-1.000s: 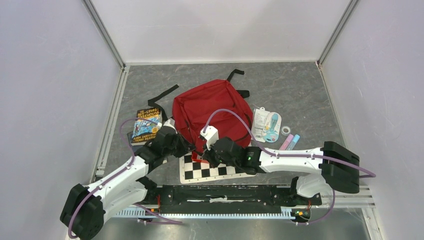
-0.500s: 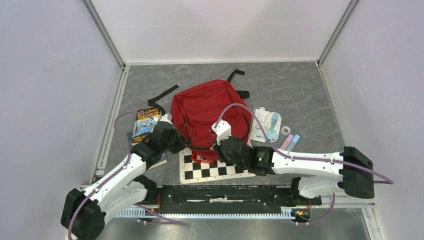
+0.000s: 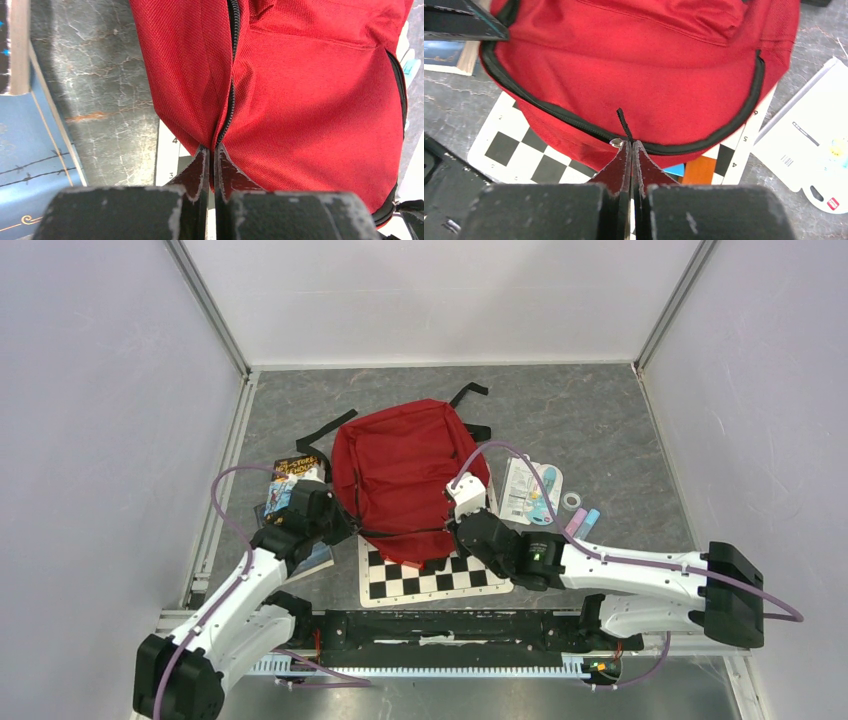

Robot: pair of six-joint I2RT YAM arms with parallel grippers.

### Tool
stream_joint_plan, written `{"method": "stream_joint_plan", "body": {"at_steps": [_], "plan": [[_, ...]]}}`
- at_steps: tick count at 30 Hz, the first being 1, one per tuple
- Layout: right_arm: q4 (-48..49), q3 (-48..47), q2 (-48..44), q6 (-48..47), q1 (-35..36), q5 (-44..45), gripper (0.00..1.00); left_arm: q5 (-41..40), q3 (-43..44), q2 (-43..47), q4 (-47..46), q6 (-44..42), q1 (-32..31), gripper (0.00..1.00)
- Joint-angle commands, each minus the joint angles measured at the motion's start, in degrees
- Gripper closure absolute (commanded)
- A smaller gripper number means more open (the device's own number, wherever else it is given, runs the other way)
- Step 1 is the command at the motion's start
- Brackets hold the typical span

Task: Pack the student bag
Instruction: Unzip the student bag at the center of the board.

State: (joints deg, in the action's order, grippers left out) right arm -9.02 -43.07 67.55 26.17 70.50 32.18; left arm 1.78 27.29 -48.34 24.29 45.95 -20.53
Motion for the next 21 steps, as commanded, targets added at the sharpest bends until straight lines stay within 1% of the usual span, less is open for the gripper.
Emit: {"method": "stream_joint_plan", "body": {"at_steps": [1, 4, 5, 6, 7, 9, 10, 11, 13, 18, 21], "plan": [[-1.0, 1.5, -2.6, 0.6, -1.9, 2.1, 1.0, -2.0, 1.4, 0.8, 2.8, -5.4, 2.6, 0.98], [-0.8, 2.0, -3.3, 0.3, -2.6, 0.8, 1.0, -2.1, 2.2, 1.0, 3.4, -7.1, 2.9, 0.98], [-0.2, 2.1, -3.4, -0.3, -2.7, -0.4, 1.0, -2.0, 2.9, 0.9, 3.9, -8.0, 2.9, 0.96], [0.6, 2.3, -3.4, -0.8, -2.7, -1.5, 1.0, -0.8, 3.7, 0.8, 4.3, -8.4, 2.9, 0.88], [1.5, 2.4, -3.6, -1.4, -2.8, -3.1, 1.0, 0.5, 4.7, 0.6, 4.4, -9.3, 2.9, 0.7], [2.8, 2.6, -3.6, -1.7, -2.8, -5.0, 1.0, 1.3, 7.1, 0.3, 5.8, -10.6, 2.4, 0.26], [3.3, 2.7, -3.6, -1.6, -2.8, -5.4, 1.0, 1.1, 8.3, 0.3, 6.6, -11.2, 1.9, 0.19], [3.6, 2.8, -3.7, -1.5, -2.9, -5.5, 1.0, 0.8, 9.6, 0.5, 7.2, -11.9, 1.3, 0.15], [4.3, 3.0, -3.7, -1.3, -2.8, -5.5, 1.0, 0.8, 11.8, 0.7, 7.2, -13.4, -1.1, 0.13], [4.9, 3.0, -3.8, -1.0, -2.9, -5.5, 1.0, 2.0, 15.9, -0.8, 3.0, -19.1, -11.0, 0.12], [4.9, 3.3, -4.3, -0.9, -3.1, -5.4, 1.0, 6.8, 16.3, -1.0, -2.7, -23.4, -16.0, 0.11]]}}
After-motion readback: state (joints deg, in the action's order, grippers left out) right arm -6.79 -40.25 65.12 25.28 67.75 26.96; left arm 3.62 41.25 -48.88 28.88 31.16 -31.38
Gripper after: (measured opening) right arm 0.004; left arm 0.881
